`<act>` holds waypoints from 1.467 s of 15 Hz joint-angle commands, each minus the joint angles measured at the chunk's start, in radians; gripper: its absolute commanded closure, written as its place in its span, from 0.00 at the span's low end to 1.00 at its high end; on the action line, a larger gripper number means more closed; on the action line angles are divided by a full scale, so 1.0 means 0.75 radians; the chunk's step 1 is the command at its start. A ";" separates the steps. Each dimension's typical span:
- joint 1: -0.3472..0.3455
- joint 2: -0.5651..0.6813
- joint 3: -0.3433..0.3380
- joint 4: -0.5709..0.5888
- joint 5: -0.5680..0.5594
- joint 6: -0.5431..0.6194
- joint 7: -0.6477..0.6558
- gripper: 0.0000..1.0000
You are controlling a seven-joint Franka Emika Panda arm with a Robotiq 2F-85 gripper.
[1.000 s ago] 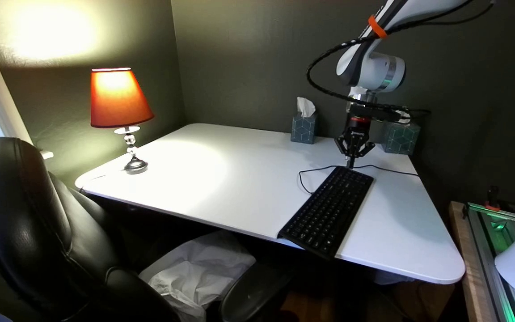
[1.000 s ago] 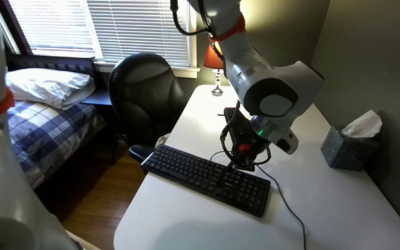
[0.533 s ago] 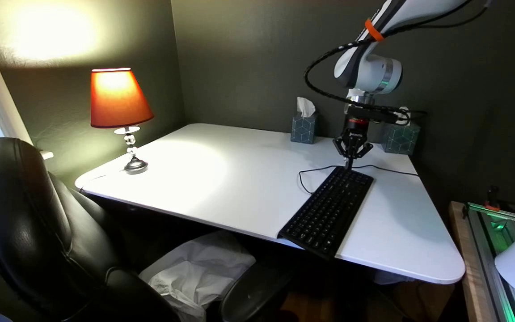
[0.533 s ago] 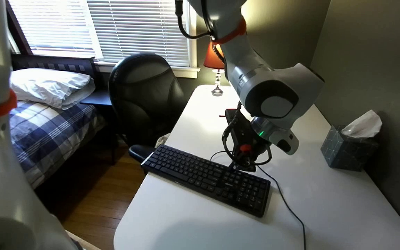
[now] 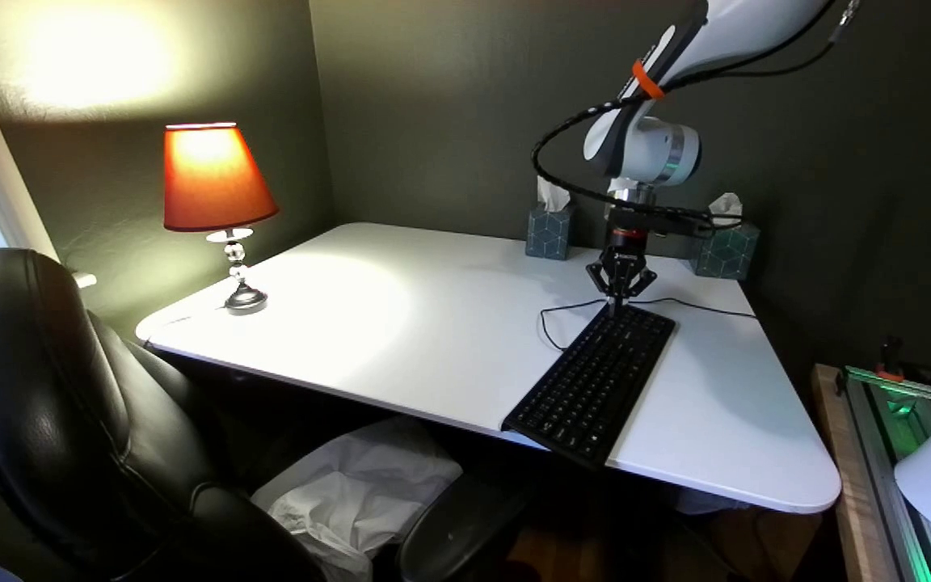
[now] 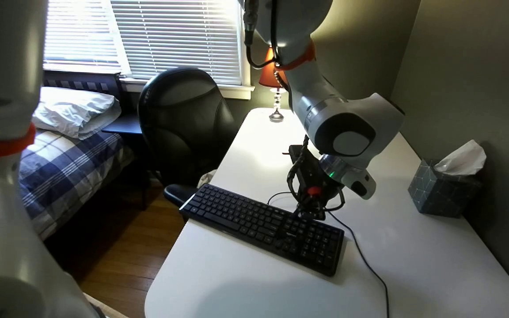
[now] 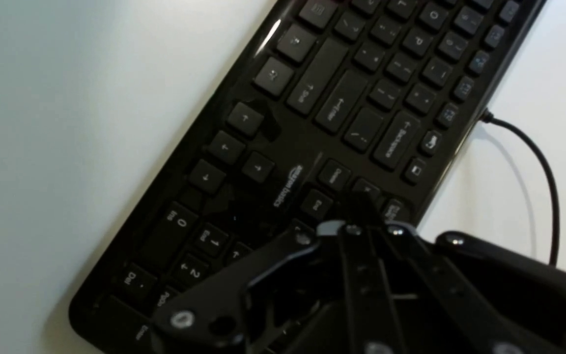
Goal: Press a key on the right side of the keyboard
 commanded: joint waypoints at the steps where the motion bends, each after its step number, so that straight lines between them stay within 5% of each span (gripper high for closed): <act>1: -0.023 0.067 0.020 0.072 0.021 -0.038 0.024 1.00; 22: -0.058 0.128 0.017 0.138 0.014 -0.099 0.065 1.00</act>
